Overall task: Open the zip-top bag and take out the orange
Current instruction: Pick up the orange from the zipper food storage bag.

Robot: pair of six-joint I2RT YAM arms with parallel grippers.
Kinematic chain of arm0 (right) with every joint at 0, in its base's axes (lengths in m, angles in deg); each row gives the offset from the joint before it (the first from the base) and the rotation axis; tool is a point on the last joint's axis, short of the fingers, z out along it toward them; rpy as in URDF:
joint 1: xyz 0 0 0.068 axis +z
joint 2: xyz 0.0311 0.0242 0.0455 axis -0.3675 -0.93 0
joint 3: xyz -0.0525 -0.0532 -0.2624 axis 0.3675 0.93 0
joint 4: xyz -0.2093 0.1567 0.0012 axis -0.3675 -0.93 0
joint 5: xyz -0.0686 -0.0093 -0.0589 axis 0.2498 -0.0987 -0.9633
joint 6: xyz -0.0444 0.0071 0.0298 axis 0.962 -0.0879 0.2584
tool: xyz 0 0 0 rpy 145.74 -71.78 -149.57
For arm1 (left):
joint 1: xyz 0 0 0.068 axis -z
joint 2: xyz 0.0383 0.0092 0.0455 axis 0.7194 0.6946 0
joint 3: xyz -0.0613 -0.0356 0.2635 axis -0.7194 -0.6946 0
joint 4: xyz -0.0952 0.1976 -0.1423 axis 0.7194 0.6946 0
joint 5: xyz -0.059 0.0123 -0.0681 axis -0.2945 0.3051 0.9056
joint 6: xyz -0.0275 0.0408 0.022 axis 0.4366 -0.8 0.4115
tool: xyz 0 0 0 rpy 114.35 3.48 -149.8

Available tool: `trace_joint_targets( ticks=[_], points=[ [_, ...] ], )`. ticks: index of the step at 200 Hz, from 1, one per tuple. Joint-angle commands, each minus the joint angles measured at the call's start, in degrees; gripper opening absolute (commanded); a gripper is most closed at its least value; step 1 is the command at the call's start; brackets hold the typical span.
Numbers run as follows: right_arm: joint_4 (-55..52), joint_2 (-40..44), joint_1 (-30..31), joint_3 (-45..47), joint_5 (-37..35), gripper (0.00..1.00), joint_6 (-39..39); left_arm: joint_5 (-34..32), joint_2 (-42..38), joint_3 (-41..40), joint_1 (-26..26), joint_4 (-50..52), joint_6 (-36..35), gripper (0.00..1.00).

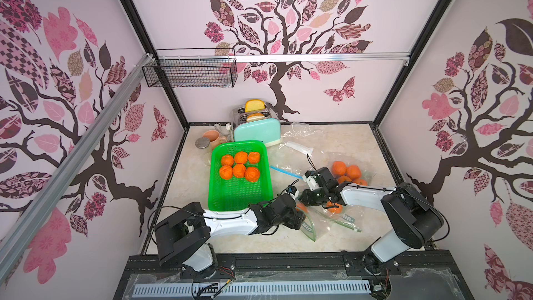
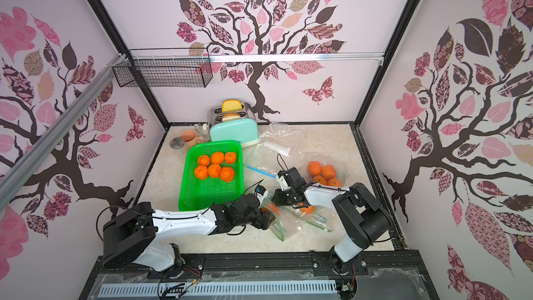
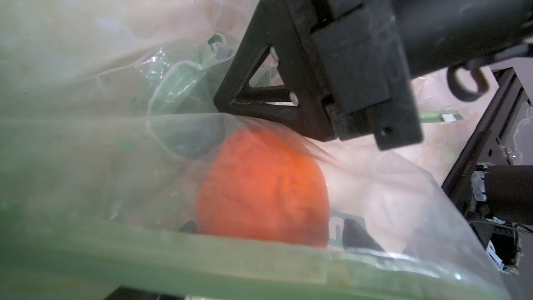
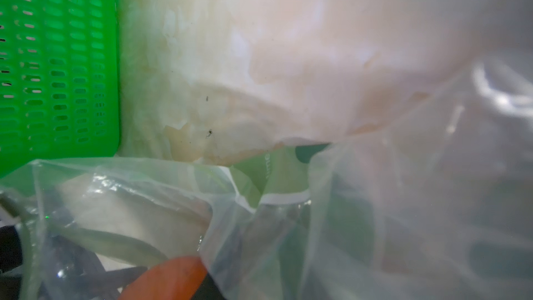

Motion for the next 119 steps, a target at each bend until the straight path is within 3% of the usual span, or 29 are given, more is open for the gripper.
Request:
trace_joint_targets(
  ticks=[1,50,75,119],
  points=[
    [-0.46,0.60,0.38,1.01,1.63,0.27,-0.15,1.04,1.51,2.66,0.10,-0.19,-1.98,0.82],
    [-0.81,0.55,0.38,1.27,1.23,0.27,0.19,3.11,7.29,5.10,0.06,-0.05,-2.50,0.81],
    [-1.30,0.62,0.38,1.03,0.49,0.27,0.46,4.34,7.29,3.81,0.15,-0.35,-2.65,0.75],
    [-1.13,0.85,0.38,1.22,-0.55,0.27,0.72,4.46,1.54,-0.60,0.17,0.09,-2.80,0.45]
  ],
)
